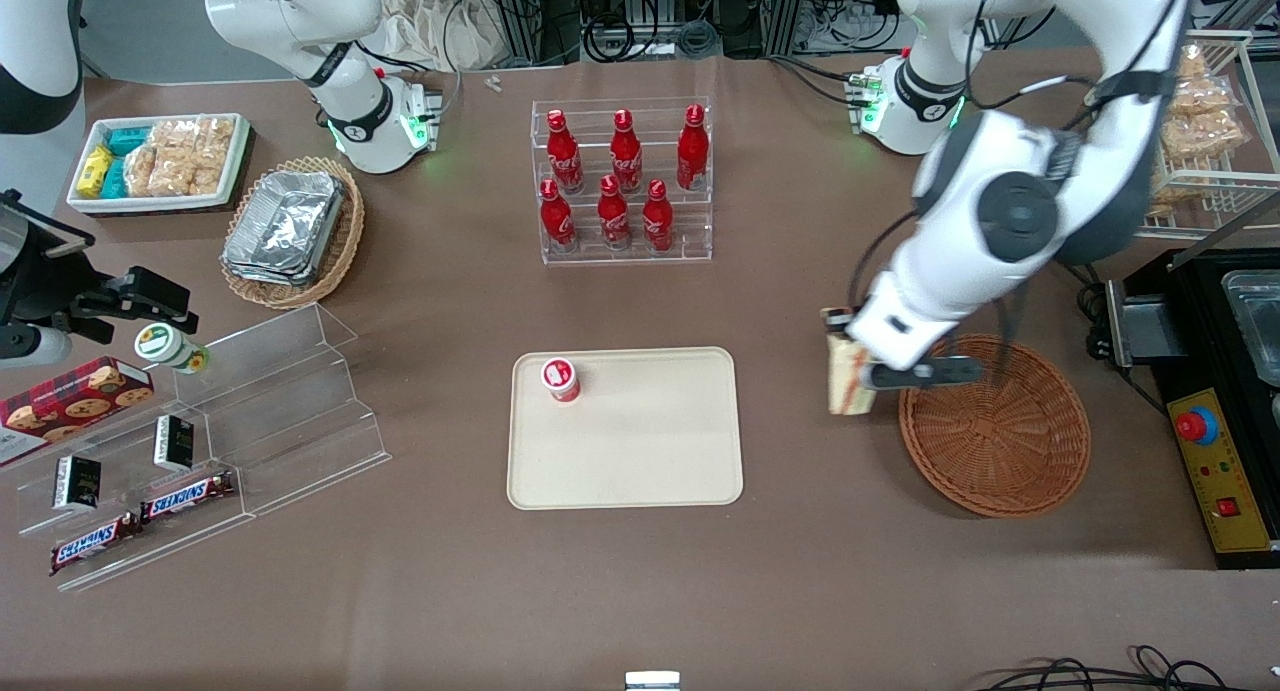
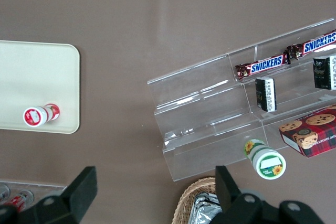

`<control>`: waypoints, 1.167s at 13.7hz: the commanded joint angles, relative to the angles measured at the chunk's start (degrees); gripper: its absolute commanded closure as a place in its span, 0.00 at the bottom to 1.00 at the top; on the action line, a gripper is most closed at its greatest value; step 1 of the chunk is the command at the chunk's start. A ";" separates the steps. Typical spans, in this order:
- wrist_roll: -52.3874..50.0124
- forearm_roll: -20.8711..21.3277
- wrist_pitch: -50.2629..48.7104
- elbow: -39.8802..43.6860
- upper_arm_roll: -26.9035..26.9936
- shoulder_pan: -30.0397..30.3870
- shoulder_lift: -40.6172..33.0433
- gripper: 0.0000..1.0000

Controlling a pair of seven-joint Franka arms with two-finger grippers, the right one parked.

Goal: Place sandwich from basket to tray
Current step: 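Carry the sandwich over the white tray and lower it onto it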

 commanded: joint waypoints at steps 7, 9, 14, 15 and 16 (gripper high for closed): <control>-11.33 18.80 5.81 13.30 -0.25 -11.94 23.48 1.00; -12.82 19.16 5.90 17.62 -0.08 -13.36 28.05 1.00; -21.43 24.95 7.48 20.01 0.28 -14.94 31.94 0.75; -22.32 25.66 7.66 20.10 0.28 -14.94 32.29 0.36; -22.50 26.36 8.97 19.92 0.28 -14.94 32.29 0.01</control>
